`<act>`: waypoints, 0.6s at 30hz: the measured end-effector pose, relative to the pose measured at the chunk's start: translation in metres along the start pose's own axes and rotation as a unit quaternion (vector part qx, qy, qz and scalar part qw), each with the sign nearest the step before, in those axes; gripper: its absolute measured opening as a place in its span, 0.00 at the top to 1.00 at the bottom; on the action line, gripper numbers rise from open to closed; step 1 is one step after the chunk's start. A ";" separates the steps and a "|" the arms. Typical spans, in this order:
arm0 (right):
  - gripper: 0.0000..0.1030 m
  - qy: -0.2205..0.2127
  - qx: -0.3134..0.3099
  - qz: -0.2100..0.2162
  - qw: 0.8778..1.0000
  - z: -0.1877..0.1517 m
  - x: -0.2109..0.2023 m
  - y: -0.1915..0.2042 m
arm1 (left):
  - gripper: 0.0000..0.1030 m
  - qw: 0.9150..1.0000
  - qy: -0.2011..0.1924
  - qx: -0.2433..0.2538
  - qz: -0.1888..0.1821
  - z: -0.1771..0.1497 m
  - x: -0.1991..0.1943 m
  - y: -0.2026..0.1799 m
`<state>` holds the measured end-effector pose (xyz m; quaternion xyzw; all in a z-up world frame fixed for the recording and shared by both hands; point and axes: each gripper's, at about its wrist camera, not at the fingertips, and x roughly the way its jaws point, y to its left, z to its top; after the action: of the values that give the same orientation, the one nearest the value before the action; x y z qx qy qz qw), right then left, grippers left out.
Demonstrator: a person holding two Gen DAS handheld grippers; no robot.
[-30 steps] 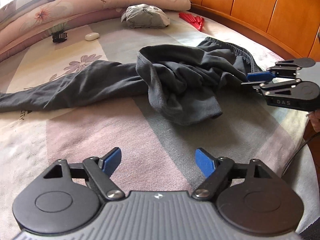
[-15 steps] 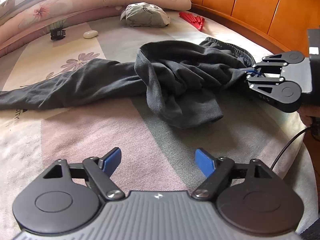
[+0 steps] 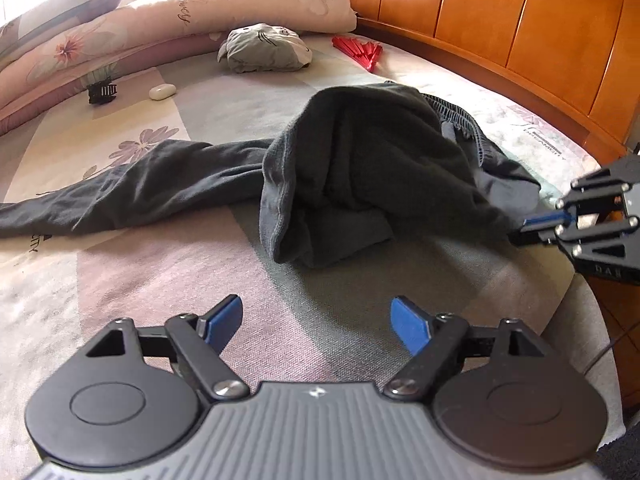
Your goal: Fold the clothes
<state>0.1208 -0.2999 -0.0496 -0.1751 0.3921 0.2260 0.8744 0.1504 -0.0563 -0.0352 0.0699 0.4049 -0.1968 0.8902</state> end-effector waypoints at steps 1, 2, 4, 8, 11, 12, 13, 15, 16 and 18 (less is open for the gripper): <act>0.94 0.008 -0.004 -0.001 1.000 -0.005 -0.001 0.002 | 0.20 1.000 0.000 0.001 -0.001 0.000 0.000 -0.001; 0.94 0.012 -0.005 -0.005 1.000 -0.008 -0.002 0.003 | 0.21 1.000 -0.001 0.002 -0.002 0.000 0.000 -0.002; 0.92 0.003 0.004 -0.022 1.000 -0.010 -0.008 -0.001 | 0.20 1.000 -0.001 0.004 -0.004 0.001 0.000 -0.004; 0.85 -0.029 0.043 -0.076 0.996 -0.002 -0.013 -0.033 | 0.20 1.000 0.000 0.007 -0.006 0.001 0.000 -0.007; 0.77 -0.027 0.056 -0.133 0.989 0.002 0.006 -0.061 | 0.20 1.000 0.002 0.006 -0.006 0.000 0.001 -0.008; 0.74 -0.024 0.061 -0.151 0.986 0.003 0.013 -0.070 | 0.20 1.000 0.003 0.006 -0.006 0.000 0.001 -0.008; 0.68 -0.019 0.064 -0.165 0.984 0.003 0.022 -0.079 | 0.20 1.000 0.005 0.006 -0.005 -0.001 0.001 -0.008; 0.59 0.000 0.061 -0.184 0.981 0.000 0.042 -0.091 | 0.20 1.000 0.008 0.005 -0.003 -0.002 0.002 -0.007; 0.59 0.008 0.053 -0.194 0.979 -0.002 0.051 -0.093 | 0.20 1.000 0.010 0.005 -0.001 -0.002 0.002 -0.006; 0.60 0.017 0.038 -0.210 0.977 -0.008 0.065 -0.096 | 0.20 1.000 0.014 0.004 0.002 -0.003 0.003 -0.004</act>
<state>0.2057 -0.3676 -0.0922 -0.2241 0.3701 0.0197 0.9014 0.1486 -0.0600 -0.0391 0.0768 0.4161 -0.1952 0.8848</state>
